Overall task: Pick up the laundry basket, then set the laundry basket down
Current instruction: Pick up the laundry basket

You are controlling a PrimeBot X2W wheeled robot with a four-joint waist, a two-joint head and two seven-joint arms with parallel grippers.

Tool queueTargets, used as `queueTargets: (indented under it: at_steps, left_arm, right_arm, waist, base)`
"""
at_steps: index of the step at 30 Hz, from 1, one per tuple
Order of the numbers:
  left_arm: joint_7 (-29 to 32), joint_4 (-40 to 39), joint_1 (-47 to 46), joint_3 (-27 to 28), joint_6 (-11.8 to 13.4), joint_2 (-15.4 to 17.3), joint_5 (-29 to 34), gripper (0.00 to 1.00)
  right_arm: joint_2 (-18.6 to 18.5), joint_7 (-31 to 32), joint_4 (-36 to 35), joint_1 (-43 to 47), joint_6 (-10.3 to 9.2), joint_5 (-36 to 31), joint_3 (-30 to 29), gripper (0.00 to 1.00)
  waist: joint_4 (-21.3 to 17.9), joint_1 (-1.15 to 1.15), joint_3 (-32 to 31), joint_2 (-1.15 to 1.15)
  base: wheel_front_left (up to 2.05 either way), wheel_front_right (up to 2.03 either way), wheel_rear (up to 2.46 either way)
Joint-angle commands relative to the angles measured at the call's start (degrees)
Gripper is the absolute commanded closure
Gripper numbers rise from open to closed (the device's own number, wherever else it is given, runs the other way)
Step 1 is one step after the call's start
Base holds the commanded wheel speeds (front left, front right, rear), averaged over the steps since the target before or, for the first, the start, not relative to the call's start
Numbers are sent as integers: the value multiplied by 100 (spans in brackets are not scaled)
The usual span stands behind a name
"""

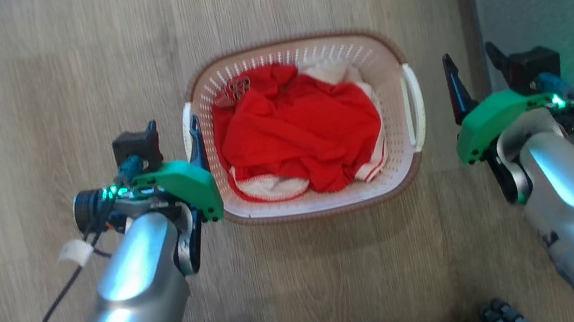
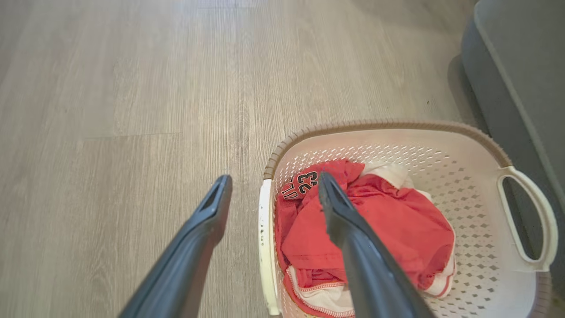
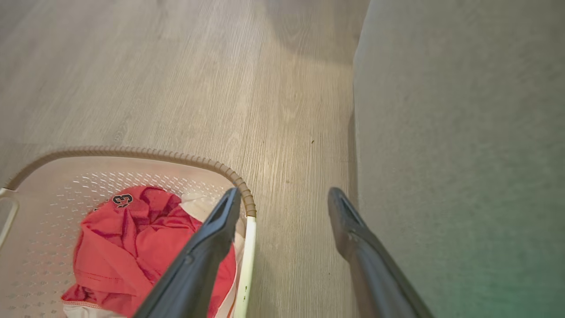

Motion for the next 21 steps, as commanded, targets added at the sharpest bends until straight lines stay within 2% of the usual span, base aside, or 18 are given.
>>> queueTargets:
  at_steps: [1, 10, 18, 21]
  left_arm:
    - [-30, 5, -89, 79, -33, 80, -29, 0]
    - [-30, 768, -638, -352, -177, 80, -453, 0]
    - [-30, 1284, -964, -825, -286, 80, -870, 0]
    - [-24, 1530, -1098, -1094, -429, 80, -1090, 0]
  right_arm:
    - [41, -29, 33, -26, 41, 85, 167, 0]
    - [172, 130, 929, -629, 41, 790, 845, 0]
    - [189, 467, 1318, -955, 41, 1340, 1332, 0]
    - [174, 562, 1442, -1105, 41, 1488, 1507, 0]
  waist:
    - [10, -2, 343, 0]
    - [71, -2, 782, 0]
    - [36, -2, 1019, 0]
    - [3, -2, 1127, 0]
  base:
    - [0, 0, 0]
    - [0, 0, 0]
    - [0, 0, 0]
    - [0, 0, 0]
